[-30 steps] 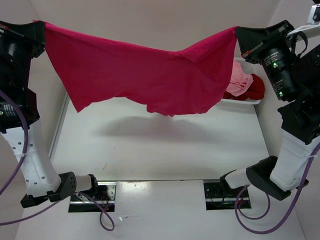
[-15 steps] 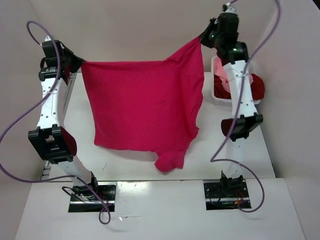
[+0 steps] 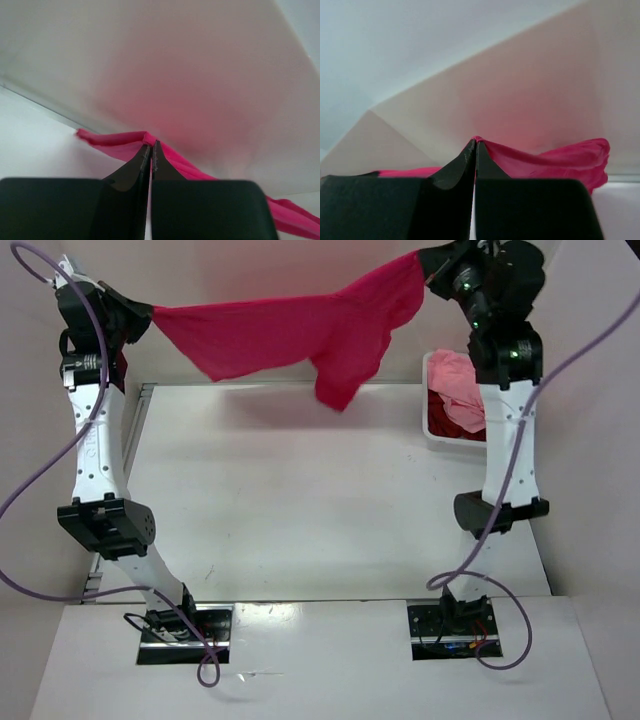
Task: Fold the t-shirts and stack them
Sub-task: Flatten out the tshirt
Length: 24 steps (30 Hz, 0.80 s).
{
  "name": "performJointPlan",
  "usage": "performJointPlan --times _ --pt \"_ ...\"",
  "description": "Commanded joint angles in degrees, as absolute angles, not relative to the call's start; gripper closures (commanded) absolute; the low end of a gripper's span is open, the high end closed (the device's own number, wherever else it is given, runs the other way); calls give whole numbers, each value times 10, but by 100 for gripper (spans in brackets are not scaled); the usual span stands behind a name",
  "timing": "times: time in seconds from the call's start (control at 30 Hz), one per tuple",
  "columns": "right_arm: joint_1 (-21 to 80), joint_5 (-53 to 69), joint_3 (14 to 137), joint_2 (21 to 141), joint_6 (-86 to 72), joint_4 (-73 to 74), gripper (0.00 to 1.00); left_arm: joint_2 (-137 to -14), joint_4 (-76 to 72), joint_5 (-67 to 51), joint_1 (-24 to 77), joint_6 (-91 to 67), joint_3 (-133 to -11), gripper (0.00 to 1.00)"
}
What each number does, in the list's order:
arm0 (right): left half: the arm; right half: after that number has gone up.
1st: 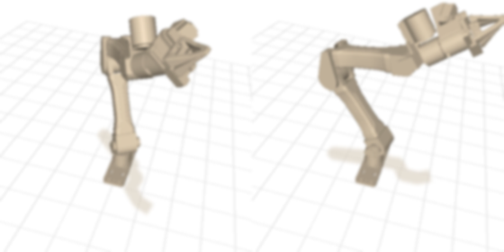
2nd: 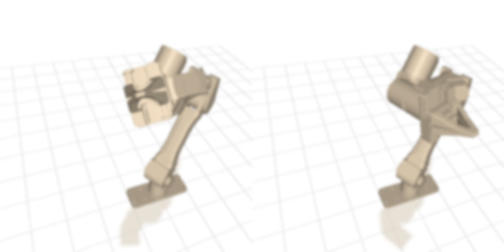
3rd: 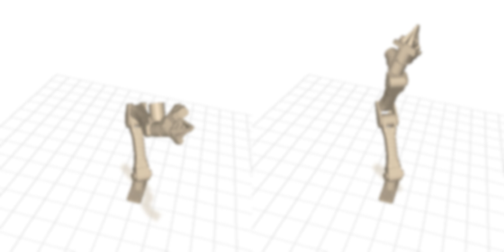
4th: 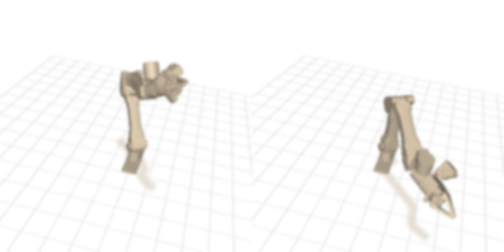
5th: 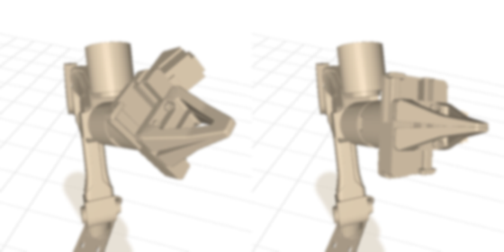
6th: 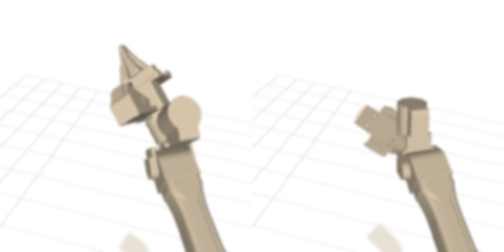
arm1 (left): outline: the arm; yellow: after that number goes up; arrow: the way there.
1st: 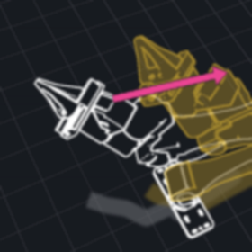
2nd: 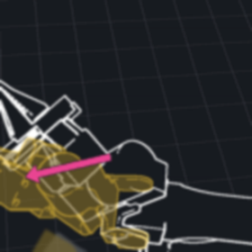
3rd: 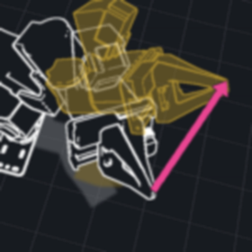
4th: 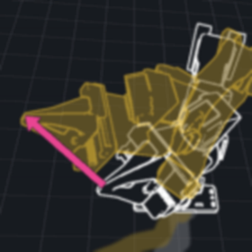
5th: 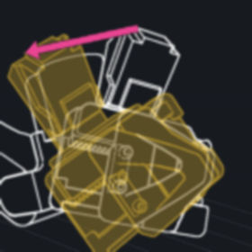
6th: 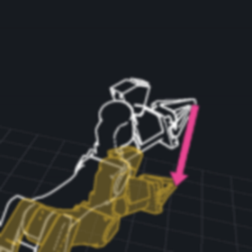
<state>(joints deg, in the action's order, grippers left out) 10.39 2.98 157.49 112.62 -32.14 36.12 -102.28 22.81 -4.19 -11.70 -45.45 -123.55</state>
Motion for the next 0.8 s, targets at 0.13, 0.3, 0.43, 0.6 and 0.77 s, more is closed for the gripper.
performJointPlan --times 0.13,0.3,0.43,0.6,0.77 --pt "101 69 1333 1030 -298 359 100 -948 127 -28 -122 -451 -1112 100" --pt "96 61 998 883 -291 290 100 -861 75 -33 -122 -432 -866 100" --pt "96 66 736 834 -296 257 100 -802 48 -48 -122 -432 -706 100" --pt "96 91 584 807 -337 260 100 -752 61 -21 -122 -412 -564 100" --pt "96 111 534 749 -366 312 100 -709 119 -15 -146 -418 -476 100"
